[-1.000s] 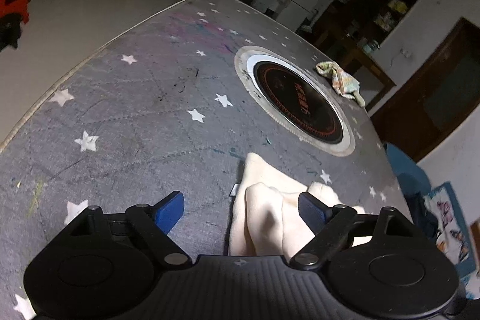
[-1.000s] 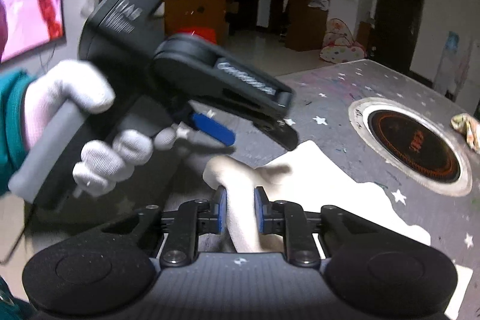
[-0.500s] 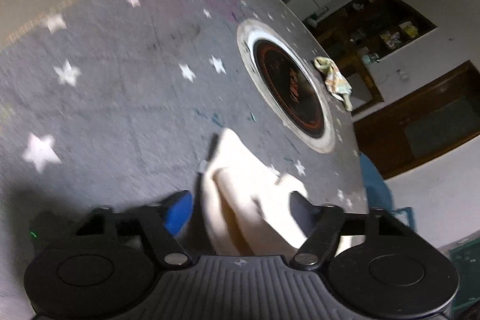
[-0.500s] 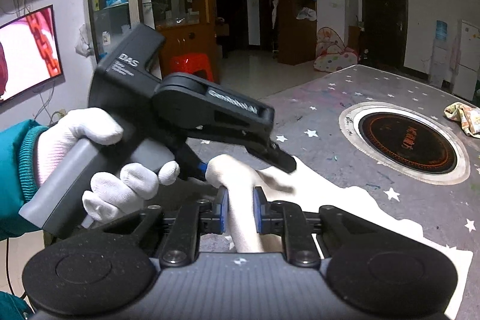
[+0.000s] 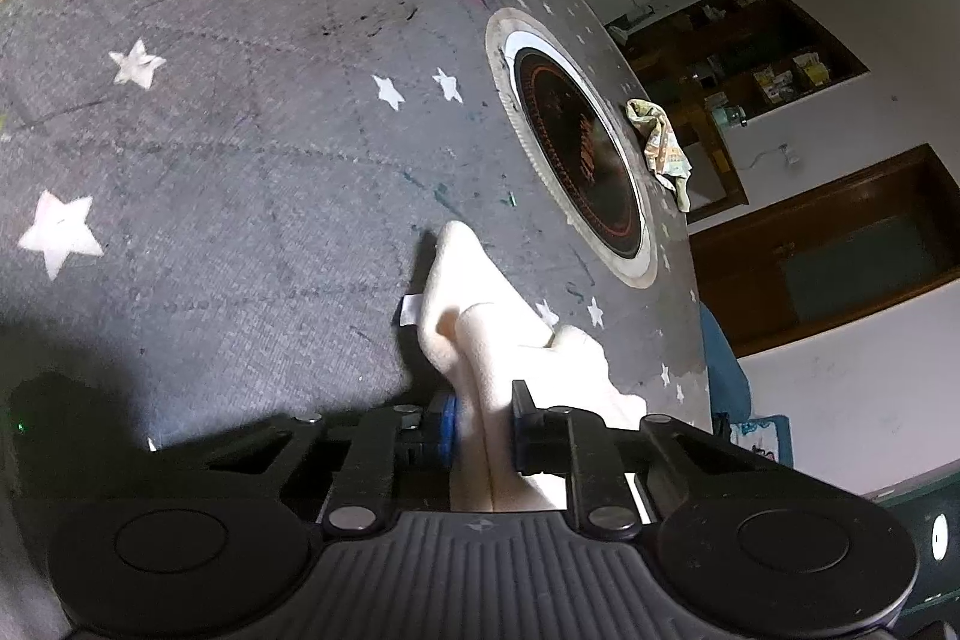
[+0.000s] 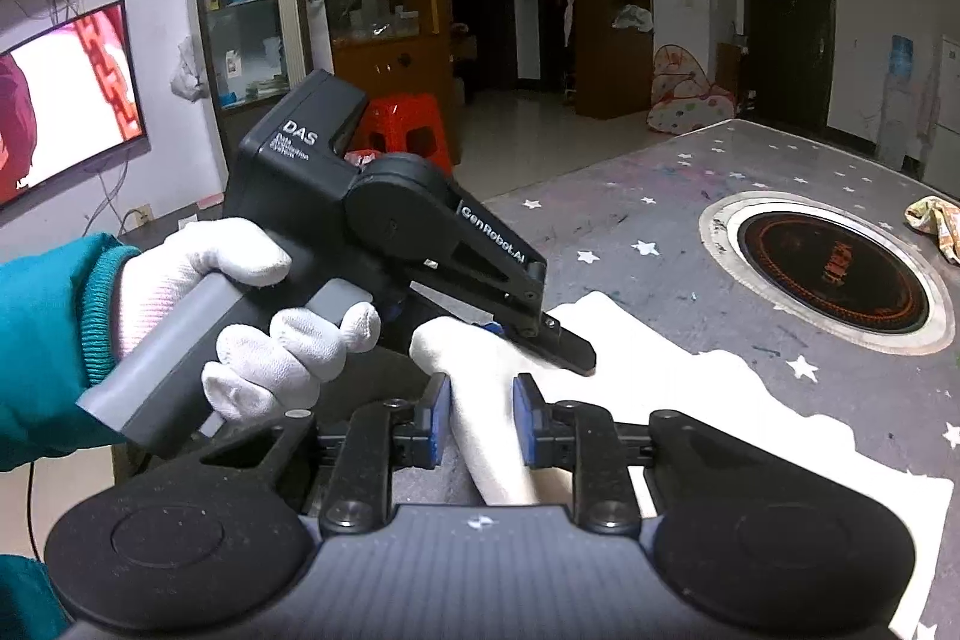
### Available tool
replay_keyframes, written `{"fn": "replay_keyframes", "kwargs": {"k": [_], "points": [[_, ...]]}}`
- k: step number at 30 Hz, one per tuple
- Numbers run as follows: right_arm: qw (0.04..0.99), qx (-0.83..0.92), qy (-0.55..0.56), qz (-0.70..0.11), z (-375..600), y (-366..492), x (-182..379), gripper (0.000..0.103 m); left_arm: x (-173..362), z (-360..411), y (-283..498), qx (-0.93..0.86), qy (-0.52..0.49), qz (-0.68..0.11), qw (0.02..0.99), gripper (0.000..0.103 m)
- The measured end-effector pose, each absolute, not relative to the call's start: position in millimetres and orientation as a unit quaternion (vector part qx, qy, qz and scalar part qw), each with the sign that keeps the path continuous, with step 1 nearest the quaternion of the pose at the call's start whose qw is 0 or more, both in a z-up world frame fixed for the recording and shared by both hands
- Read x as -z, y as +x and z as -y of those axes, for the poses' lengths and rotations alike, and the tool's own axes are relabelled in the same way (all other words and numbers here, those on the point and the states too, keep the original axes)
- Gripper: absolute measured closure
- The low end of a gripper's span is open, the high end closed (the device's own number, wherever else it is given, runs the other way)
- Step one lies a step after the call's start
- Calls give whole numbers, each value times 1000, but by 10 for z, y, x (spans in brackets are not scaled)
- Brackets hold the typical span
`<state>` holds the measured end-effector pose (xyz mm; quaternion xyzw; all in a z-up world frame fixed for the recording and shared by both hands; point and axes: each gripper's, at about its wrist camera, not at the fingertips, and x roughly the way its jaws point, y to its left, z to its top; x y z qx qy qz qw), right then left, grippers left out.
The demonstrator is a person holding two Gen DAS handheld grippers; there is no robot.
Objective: Fold clothes
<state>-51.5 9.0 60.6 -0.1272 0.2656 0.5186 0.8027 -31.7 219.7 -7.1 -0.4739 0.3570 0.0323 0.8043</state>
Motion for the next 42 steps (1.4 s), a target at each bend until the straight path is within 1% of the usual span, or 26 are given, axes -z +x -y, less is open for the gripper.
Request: {"fn": "replay_keyframes", "kwargs": {"k": [4, 5, 6, 10, 15, 19, 21, 22, 26, 28, 31, 32, 34, 36, 37, 38, 39, 42], "points": [[817, -496, -110, -271, 120, -455, -641, 72, 53, -2172, -319, -31, -461, -356, 812, 84], [824, -485, -105, -273, 197, -411, -645, 67, 50, -2170, -320, -31, -457, -356, 815, 84], [831, -473, -100, -276, 274, -364, -644, 66, 46, -2166, -322, -30, -453, -356, 817, 84], [861, -409, -84, -289, 600, -147, -605, 66, 20, -2145, -334, -27, -431, -356, 828, 84], [894, -304, -54, -325, 1039, 193, -498, 66, -11, -2116, -327, -25, -411, -357, 838, 84], [893, -274, -9, -358, 1240, 409, -356, 66, -38, -2091, -308, -22, -397, -359, 845, 84], [893, -266, -2, -362, 1270, 473, -291, 64, -46, -2088, -307, -21, -392, -359, 847, 84], [895, -263, 0, -362, 1277, 492, -274, 63, -46, -2091, -309, -22, -391, -360, 847, 83], [899, -247, 8, -361, 1302, 565, -210, 52, -52, -2097, -317, -22, -387, -360, 849, 80], [896, -247, 12, -368, 1310, 587, -181, 52, -56, -2092, -314, -20, -385, -359, 850, 79], [894, -251, 19, -370, 1308, 591, -166, 52, -66, -2078, -315, -14, -386, -355, 851, 72], [893, -255, 21, -371, 1306, 583, -169, 53, -69, -2072, -316, -13, -387, -355, 851, 70], [890, -263, 24, -372, 1294, 575, -166, 55, -75, -2062, -318, -10, -386, -353, 852, 70], [886, -271, 28, -375, 1285, 574, -166, 70, -76, -2052, -315, -9, -385, -354, 852, 70], [884, -275, 32, -377, 1285, 572, -170, 72, -78, -2051, -317, -8, -384, -353, 853, 71], [882, -278, 36, -378, 1286, 569, -177, 80, -80, -2050, -318, -8, -383, -353, 853, 72], [881, -281, 38, -377, 1285, 563, -185, 85, -81, -2048, -320, -7, -383, -352, 854, 72], [882, -286, 34, -374, 1270, 540, -212, 86, -86, -2039, -321, -7, -377, -351, 857, 75]]}}
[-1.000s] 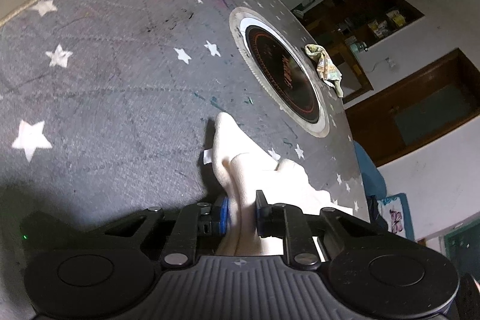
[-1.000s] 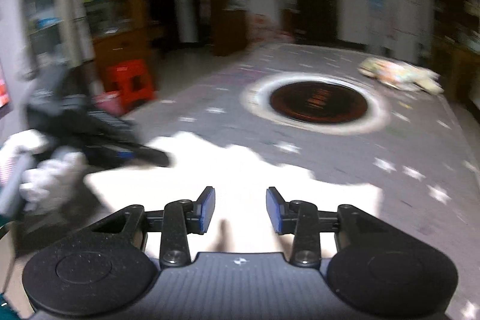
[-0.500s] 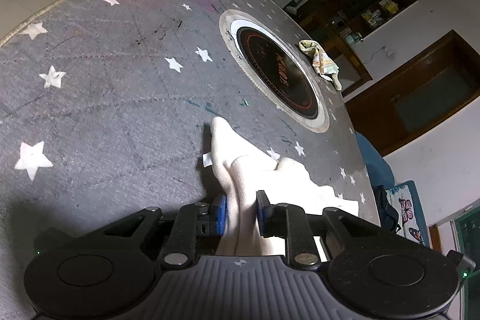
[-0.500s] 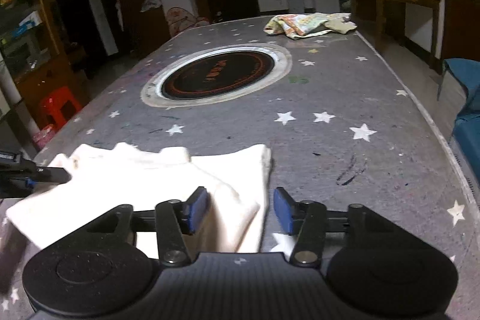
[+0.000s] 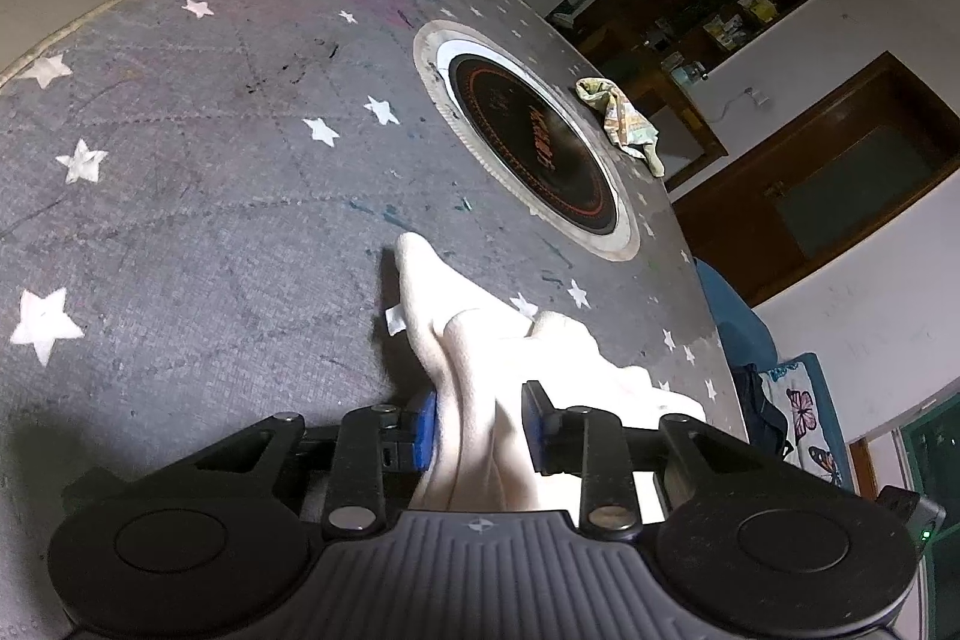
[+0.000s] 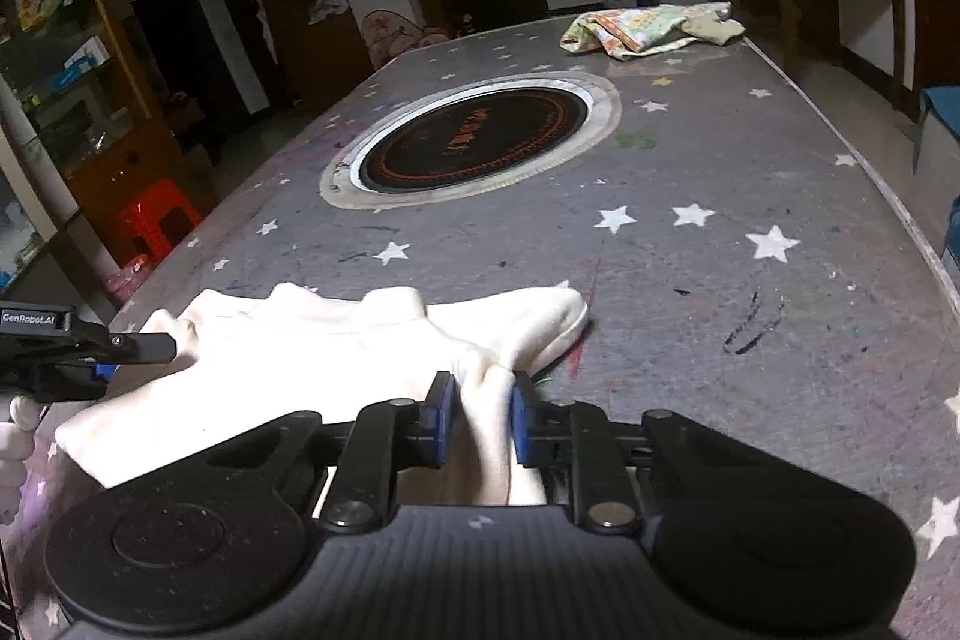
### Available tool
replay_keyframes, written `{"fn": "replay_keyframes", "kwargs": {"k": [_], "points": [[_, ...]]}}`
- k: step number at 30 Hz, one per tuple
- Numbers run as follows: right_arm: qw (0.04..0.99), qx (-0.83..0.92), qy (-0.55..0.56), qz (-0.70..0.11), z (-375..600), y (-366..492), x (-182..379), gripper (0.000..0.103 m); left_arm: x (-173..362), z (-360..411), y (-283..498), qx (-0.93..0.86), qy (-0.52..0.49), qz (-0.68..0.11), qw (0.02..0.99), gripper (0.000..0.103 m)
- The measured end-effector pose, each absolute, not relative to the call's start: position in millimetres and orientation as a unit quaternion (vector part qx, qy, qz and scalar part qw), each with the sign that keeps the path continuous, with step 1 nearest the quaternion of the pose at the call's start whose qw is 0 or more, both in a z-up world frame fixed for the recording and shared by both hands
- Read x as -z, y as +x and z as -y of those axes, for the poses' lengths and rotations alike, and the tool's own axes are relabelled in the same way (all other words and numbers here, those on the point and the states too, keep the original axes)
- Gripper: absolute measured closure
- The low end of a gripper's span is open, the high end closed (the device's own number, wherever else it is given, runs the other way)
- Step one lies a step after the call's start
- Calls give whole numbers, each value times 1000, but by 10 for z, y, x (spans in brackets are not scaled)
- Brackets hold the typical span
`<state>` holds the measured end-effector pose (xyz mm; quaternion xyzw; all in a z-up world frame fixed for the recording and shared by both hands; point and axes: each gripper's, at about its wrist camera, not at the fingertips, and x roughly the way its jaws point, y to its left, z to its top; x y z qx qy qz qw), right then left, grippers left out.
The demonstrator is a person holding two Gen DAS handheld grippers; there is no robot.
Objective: Fold clothes
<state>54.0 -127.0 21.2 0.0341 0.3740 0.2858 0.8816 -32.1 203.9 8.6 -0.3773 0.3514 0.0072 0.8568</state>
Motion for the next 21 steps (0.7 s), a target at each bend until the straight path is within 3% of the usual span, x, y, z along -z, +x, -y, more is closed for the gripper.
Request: {"fn": "replay_keyframes", "kwargs": {"k": [2, 6, 10, 13, 15, 18, 21], "points": [[882, -285, 35, -375, 1277, 547, -209, 86, -88, -2031, -320, -7, -373, -351, 859, 77], [884, -274, 42, -377, 1314, 572, -182, 70, -85, -2025, -318, -11, -370, -354, 859, 76], [884, -272, 42, -377, 1323, 567, -157, 69, -77, -2033, -321, -19, -366, -356, 859, 74], [882, -280, 36, -377, 1295, 553, -161, 69, -73, -2030, -322, -22, -364, -356, 860, 72], [880, -286, 35, -378, 1272, 536, -164, 81, -76, -2015, -323, -23, -360, -355, 863, 72], [880, -290, 36, -375, 1254, 512, -176, 87, -77, -1992, -317, -20, -353, -354, 866, 74], [883, -290, 38, -368, 1261, 489, -213, 89, -102, -1964, -322, -24, -340, -351, 872, 83]]}}
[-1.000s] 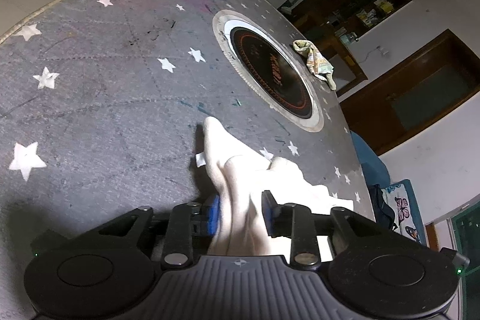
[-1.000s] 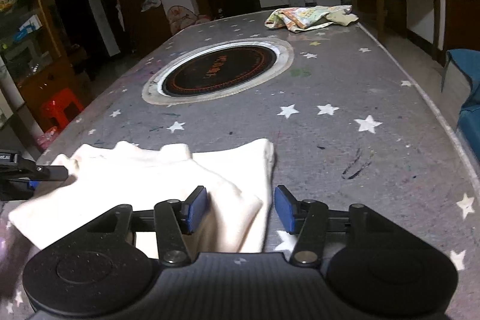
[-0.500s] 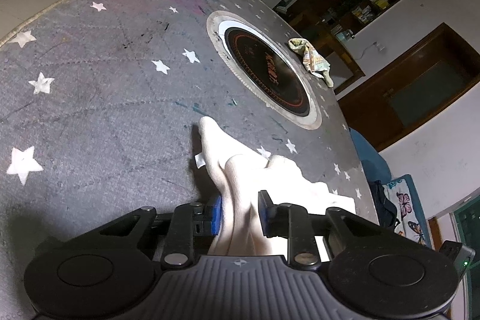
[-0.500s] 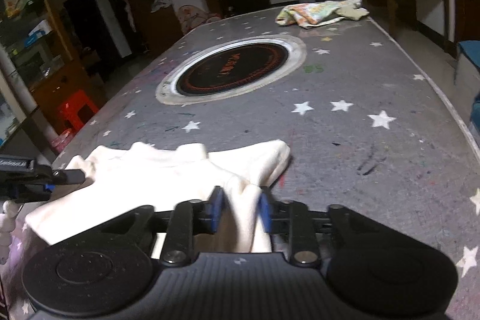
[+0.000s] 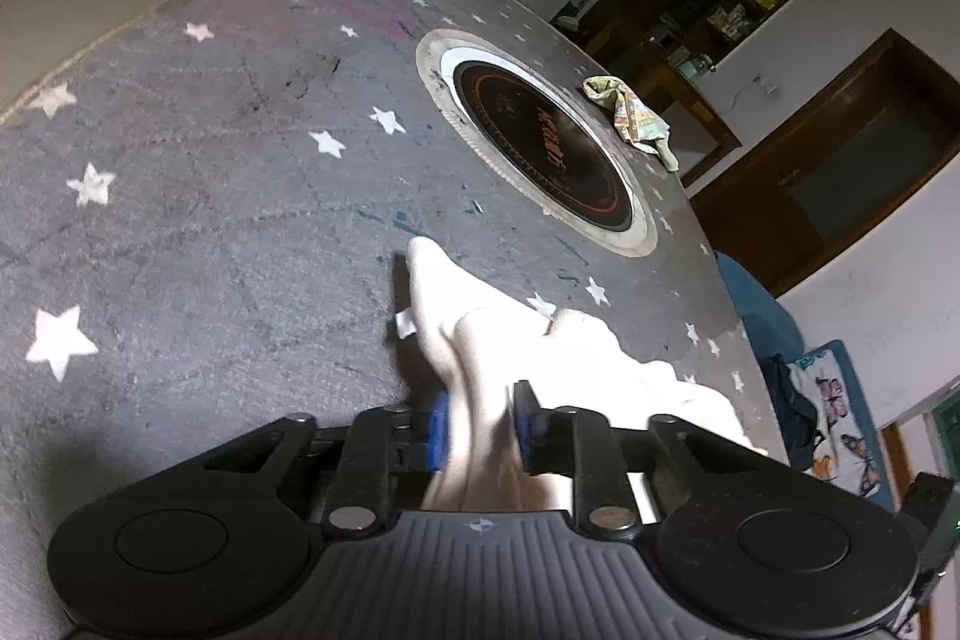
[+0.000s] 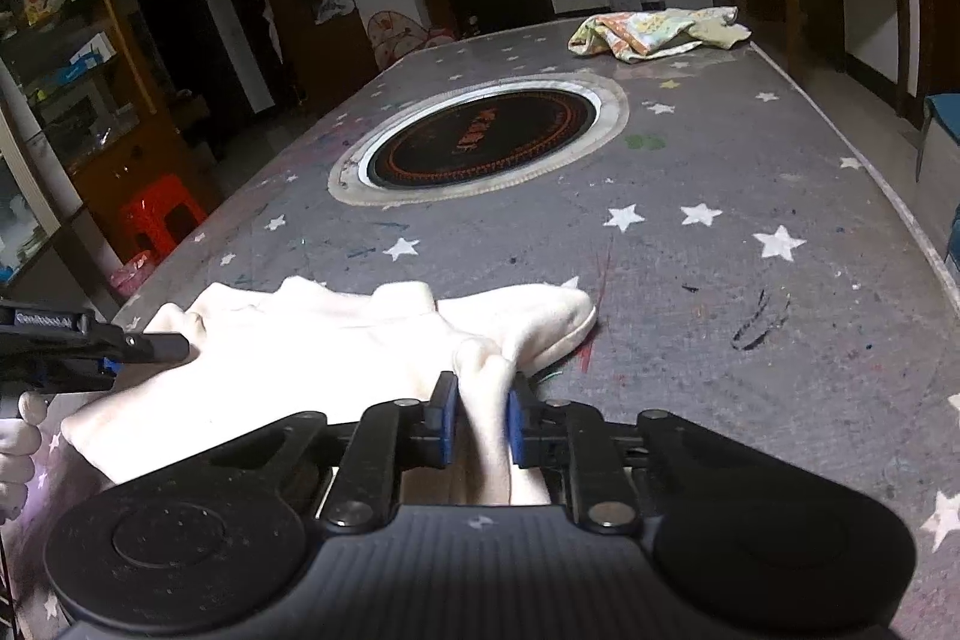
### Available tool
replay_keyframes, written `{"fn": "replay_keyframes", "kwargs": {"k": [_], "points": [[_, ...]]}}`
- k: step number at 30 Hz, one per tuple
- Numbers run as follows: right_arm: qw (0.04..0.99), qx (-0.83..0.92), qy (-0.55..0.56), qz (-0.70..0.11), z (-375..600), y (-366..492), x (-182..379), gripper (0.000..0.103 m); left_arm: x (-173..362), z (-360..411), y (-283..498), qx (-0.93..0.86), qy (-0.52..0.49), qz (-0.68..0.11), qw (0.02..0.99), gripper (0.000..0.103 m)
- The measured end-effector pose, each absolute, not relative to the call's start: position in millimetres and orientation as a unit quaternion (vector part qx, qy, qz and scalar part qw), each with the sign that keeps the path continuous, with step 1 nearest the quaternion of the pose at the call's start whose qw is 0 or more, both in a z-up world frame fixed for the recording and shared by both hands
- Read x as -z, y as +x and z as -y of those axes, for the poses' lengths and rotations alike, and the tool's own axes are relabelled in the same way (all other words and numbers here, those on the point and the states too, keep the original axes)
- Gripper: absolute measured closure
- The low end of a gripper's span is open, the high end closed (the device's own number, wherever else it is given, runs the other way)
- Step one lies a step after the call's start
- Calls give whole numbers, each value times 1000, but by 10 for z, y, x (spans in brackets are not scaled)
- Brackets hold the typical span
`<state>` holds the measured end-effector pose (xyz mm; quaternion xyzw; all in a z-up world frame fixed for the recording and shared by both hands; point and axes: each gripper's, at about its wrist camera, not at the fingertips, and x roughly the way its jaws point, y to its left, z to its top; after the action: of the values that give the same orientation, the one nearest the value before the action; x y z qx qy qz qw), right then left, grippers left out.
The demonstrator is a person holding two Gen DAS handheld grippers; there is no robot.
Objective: Fold clothes
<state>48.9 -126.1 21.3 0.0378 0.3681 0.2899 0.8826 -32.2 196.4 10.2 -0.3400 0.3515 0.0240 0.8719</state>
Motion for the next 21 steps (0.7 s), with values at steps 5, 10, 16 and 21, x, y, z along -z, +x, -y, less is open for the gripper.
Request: {"fn": "replay_keyframes", "kwargs": {"k": [5, 10, 16, 21], "points": [[888, -294, 44, -352, 1281, 432, -303, 90, -194, -1909, -340, -24, -319, -341, 884, 87], [892, -302, 51, -333, 1291, 366, -423, 90, -338, -1849, -338, -18, -303, -327, 895, 87], [900, -305, 50, -308, 1308, 315, -587, 91, -467, -1774, -279, -9, -290, -320, 902, 88], [909, -298, 48, -288, 1359, 310, -716, 91, -565, -1682, -202, 1, -278, -316, 907, 89]]}}
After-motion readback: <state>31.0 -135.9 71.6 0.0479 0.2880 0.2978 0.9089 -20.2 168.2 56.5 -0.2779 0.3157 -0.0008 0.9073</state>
